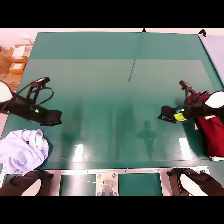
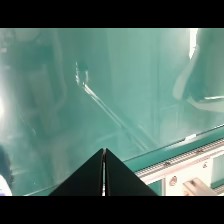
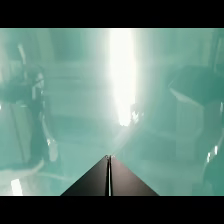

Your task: Fold the shirts.

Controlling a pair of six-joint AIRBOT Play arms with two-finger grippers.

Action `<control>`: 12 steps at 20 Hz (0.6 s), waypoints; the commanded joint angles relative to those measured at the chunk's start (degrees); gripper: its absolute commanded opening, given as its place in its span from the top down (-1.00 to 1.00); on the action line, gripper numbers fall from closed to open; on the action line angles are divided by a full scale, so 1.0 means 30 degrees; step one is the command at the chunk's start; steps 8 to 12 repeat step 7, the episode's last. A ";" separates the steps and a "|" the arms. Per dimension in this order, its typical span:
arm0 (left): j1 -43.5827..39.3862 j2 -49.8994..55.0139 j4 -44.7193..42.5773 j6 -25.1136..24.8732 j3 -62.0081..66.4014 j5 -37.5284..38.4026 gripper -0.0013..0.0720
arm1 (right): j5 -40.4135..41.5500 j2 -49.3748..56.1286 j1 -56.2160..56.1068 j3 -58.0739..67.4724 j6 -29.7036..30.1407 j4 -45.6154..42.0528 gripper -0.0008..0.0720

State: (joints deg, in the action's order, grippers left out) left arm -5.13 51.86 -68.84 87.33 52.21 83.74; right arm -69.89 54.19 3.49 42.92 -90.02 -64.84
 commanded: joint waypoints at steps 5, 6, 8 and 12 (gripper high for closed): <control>-0.0066 -0.0867 0.0007 0.0095 -0.1297 -0.0903 0.90 | -0.0510 -0.0685 -0.1078 -0.1311 -0.0036 0.0466 0.94; -0.0058 -0.0867 0.0007 0.0102 -0.1297 -0.0896 0.90 | -0.0510 -0.0685 -0.1078 -0.1311 -0.0036 0.0466 0.93; -0.0058 -0.0867 0.0007 0.0095 -0.1297 -0.0903 0.90 | -0.0510 -0.0685 -0.1078 -0.1311 -0.0036 0.0466 0.93; -0.0058 -0.0867 0.0007 0.0095 -0.1297 -0.0903 0.90 | -0.0510 -0.0685 -0.1078 -0.1311 -0.0036 0.0466 0.93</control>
